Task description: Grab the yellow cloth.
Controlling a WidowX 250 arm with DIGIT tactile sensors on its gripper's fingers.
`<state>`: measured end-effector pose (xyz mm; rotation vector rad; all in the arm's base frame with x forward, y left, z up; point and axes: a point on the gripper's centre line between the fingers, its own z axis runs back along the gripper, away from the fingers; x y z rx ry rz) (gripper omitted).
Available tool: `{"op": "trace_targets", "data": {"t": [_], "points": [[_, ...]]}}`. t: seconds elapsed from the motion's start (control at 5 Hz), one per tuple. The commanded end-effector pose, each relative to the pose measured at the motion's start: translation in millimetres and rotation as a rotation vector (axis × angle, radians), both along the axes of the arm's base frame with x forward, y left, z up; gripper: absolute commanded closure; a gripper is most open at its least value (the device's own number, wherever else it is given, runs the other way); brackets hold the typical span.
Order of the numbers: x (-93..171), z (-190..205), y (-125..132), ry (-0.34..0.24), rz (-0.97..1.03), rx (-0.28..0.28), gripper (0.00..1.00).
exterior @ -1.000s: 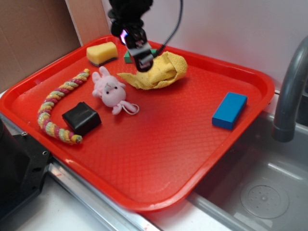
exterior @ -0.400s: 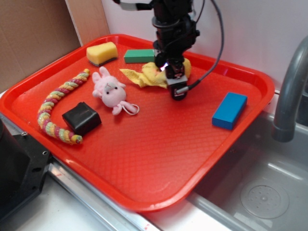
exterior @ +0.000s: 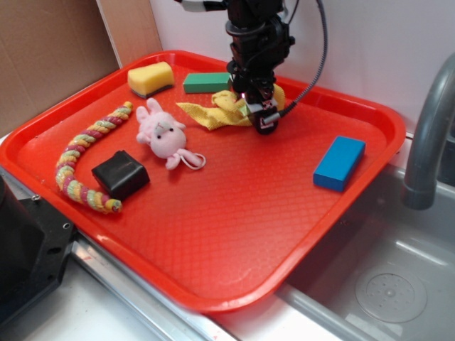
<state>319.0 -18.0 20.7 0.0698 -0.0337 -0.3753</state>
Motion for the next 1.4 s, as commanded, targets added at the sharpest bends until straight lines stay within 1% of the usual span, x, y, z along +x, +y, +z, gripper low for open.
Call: {"op": "trace_targets", "data": {"t": [0.0, 0.2, 0.4, 0.6, 0.8, 1.0, 1.2], "points": [[-20, 31, 71, 0.03, 0.355, 0.042, 1.0], [-44, 67, 87, -0.03, 0.494, 0.066, 1.0], [-65, 107, 69, -0.092, 0.533, 0.068, 1.0], [-86, 153, 39, -0.141, 0.532, 0.035, 1.0], [-100, 188, 20, -0.147, 0.485, -0.054, 1.0], [-111, 215, 1, -0.16, 0.443, -0.114, 1.0], [-115, 219, -12, -0.159, 0.466, -0.075, 1.0]]}}
